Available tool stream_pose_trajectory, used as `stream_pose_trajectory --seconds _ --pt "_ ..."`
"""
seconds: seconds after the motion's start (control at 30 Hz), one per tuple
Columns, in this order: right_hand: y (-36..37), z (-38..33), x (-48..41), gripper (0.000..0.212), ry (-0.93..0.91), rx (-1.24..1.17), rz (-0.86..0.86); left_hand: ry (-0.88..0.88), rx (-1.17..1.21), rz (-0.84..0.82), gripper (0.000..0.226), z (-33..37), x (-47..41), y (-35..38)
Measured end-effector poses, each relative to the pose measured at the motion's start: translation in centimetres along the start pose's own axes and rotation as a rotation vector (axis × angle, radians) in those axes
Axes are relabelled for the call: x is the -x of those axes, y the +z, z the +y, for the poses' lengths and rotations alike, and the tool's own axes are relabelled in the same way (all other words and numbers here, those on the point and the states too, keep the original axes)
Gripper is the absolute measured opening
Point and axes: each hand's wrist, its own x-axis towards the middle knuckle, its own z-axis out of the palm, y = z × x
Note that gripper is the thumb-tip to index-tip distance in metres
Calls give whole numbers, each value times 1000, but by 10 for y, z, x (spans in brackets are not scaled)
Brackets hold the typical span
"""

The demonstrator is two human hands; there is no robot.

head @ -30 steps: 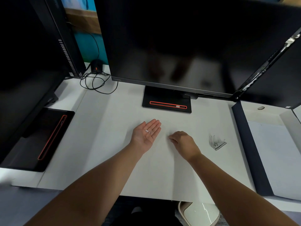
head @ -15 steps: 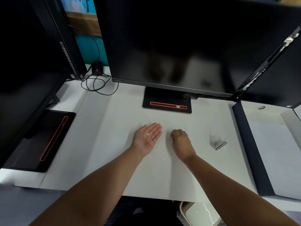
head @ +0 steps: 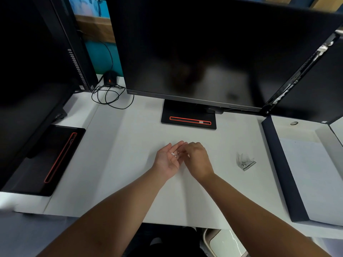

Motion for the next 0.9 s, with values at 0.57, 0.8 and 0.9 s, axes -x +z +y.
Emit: stream_pose_trajectory --seconds 0.57,0.8,0.9 --pt "-14 51 27 16 305 26 -62 0 76 -35 39 13 2 -11" --pt "1 43 33 15 185 82 -124 5 90 -51 40 14 1 -8" --pt "2 46 27 30 218 99 -64 9 87 -57 41 15 2 -7"
